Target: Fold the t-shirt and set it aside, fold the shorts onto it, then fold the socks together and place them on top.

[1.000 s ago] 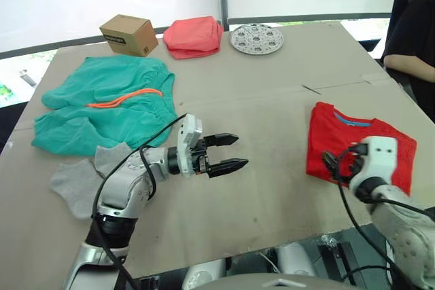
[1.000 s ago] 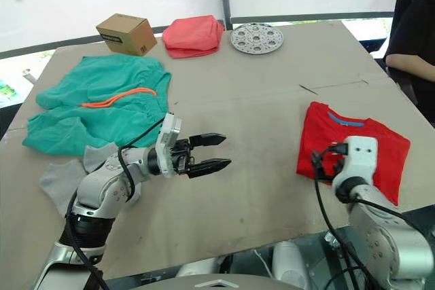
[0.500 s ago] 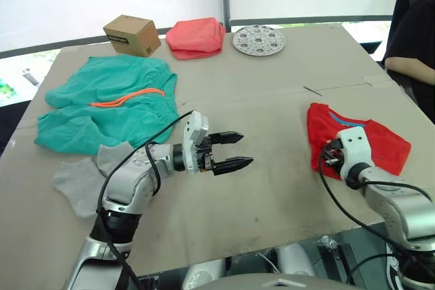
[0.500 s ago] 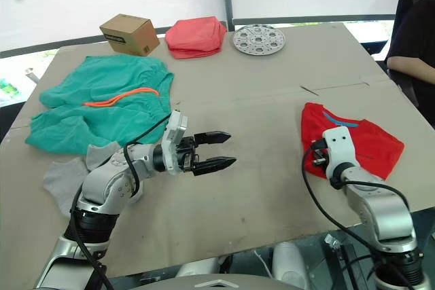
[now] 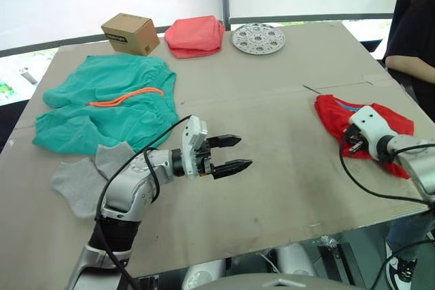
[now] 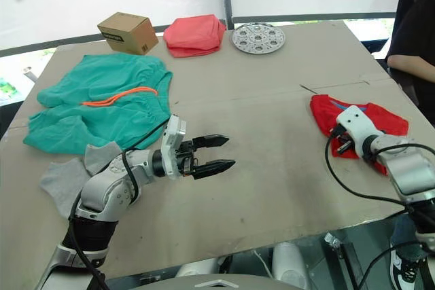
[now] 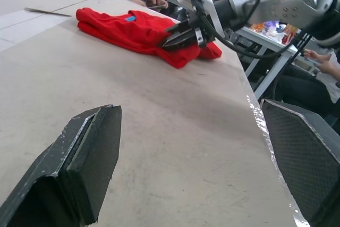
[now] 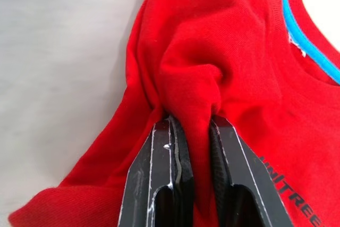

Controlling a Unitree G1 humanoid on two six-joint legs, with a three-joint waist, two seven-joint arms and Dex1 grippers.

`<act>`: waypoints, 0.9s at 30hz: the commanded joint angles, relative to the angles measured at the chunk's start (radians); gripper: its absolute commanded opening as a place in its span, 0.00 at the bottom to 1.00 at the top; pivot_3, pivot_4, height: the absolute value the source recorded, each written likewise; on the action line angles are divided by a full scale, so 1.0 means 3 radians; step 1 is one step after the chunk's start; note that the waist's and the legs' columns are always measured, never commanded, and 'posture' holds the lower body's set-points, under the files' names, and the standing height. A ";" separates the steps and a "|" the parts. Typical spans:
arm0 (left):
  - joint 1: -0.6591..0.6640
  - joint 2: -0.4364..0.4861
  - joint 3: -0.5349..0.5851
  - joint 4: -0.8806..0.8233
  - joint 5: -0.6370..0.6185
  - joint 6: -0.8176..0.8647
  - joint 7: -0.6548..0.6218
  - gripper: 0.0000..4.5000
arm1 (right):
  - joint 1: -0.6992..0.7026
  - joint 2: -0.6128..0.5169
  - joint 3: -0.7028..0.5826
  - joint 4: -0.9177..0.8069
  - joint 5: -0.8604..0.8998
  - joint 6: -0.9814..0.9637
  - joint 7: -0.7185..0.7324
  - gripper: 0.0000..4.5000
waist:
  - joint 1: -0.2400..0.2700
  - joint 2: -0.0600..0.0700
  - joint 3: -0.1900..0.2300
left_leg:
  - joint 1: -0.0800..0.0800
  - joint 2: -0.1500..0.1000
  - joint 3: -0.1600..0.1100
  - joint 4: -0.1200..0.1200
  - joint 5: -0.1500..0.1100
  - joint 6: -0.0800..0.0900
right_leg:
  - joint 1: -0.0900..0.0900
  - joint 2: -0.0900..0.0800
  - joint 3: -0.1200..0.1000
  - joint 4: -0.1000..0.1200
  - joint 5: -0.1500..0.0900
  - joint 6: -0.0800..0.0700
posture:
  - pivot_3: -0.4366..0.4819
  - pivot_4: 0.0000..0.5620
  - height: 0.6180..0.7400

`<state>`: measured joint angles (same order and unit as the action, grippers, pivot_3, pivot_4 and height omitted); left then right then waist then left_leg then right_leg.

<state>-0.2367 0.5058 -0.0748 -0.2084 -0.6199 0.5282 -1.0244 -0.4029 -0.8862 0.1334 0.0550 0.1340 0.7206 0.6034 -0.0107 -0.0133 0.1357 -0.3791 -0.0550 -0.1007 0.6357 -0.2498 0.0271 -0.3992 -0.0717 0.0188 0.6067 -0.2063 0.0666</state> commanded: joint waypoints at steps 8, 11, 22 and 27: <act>0.0091 0.0060 0.0131 -0.0180 -0.0025 -0.0107 0.0015 1.00 | 0.0429 -0.0295 -0.0575 -0.0560 0.0543 0.0184 0.0871 0.34 | 0.0025 0.0005 0.0004 | -0.0003 0.0002 -0.0005 -0.0002 0.0000 -0.0001 | -0.0001 0.0000 -0.0002 -0.0001 0.0003 0.0004 | 0.48 0.27 1.00; 0.0115 0.0062 0.0138 -0.0186 -0.0022 -0.0108 0.0011 1.00 | 0.0859 -0.0145 -0.0952 -0.1187 0.0589 0.0426 0.0534 0.67 | 0.0035 0.0007 0.0004 | -0.0005 0.0004 -0.0006 -0.0004 -0.0001 -0.0001 | -0.0004 -0.0001 -0.0002 -0.0001 0.0004 0.0006 | 0.48 0.27 1.00; -0.0028 0.0016 0.0062 0.0004 0.0036 -0.0164 -0.0109 1.00 | 0.1749 0.0897 -0.2160 -0.2654 0.1044 0.1319 -0.0259 0.86 | 0.0084 0.0005 0.0005 | -0.0004 0.0001 0.0001 0.0002 -0.0001 0.0000 | -0.0004 -0.0003 0.0001 0.0000 -0.0001 0.0001 | 0.48 0.27 1.00; -0.0118 -0.0016 0.0022 0.0134 0.0061 -0.0200 -0.0179 1.00 | 0.1560 0.1391 -0.2241 -0.2513 0.1264 0.1515 -0.0513 0.86 | 0.0072 0.0005 0.0005 | -0.0002 0.0003 0.0003 0.0001 -0.0001 0.0000 | -0.0005 -0.0001 0.0002 0.0000 -0.0002 0.0000 | 0.48 0.27 1.00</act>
<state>-0.2574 0.5050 -0.0631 -0.1650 -0.6056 0.4896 -1.0621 0.0964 -0.4933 -0.5102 -0.7205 0.4886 1.1604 0.4907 0.0109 -0.0118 0.1371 -0.3799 -0.0542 -0.0994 0.6360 -0.2500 0.0270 -0.4006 -0.0718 0.0195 0.6068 -0.2069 0.0665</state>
